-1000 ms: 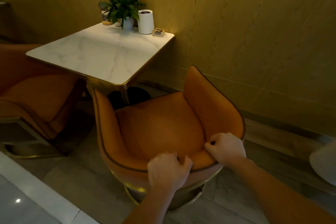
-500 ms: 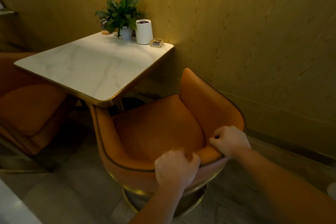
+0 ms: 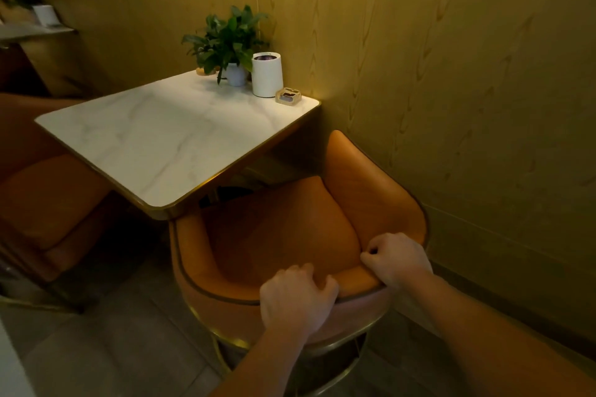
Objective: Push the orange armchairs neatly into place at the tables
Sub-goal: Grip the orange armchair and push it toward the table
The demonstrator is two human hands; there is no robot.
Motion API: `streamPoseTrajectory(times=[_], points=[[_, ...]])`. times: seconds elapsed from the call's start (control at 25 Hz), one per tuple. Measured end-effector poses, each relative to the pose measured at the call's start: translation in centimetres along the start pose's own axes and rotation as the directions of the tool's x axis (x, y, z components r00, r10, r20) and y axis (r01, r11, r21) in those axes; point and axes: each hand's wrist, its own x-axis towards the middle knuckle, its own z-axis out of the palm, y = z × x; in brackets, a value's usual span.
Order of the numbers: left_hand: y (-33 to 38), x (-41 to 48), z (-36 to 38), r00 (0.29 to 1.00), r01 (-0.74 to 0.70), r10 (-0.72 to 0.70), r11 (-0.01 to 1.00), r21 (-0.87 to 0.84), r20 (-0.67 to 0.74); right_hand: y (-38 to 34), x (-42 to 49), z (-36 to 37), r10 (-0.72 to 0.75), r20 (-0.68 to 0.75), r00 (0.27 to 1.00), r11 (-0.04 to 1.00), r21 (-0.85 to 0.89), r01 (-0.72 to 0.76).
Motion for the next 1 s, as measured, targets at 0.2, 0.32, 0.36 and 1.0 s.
streamPoseTrajectory(times=[0.2,0.32,0.36,1.0], points=[[1.9,2.8,0.9,0.997,0.052,-0.052,0.999,0.0,0.063,1.8,3.1,-1.0,-0.022,0.01,1.0,0.999,-0.026,0.022],[2.3,3.3,1.2,0.994,0.086,-0.087,0.996,0.014,0.061,2.2,3.8,-1.2,-0.044,-0.007,0.999,0.998,-0.041,0.044],[2.4,3.2,1.4,0.994,0.094,-0.096,0.995,0.02,0.061,2.3,3.7,-1.1,-0.048,-0.004,0.999,0.998,-0.036,0.048],[1.2,3.1,-3.6,0.873,0.227,-0.197,0.974,-0.013,0.447,-0.5,3.7,-3.4,-0.025,0.226,0.974,0.999,-0.013,0.029]])
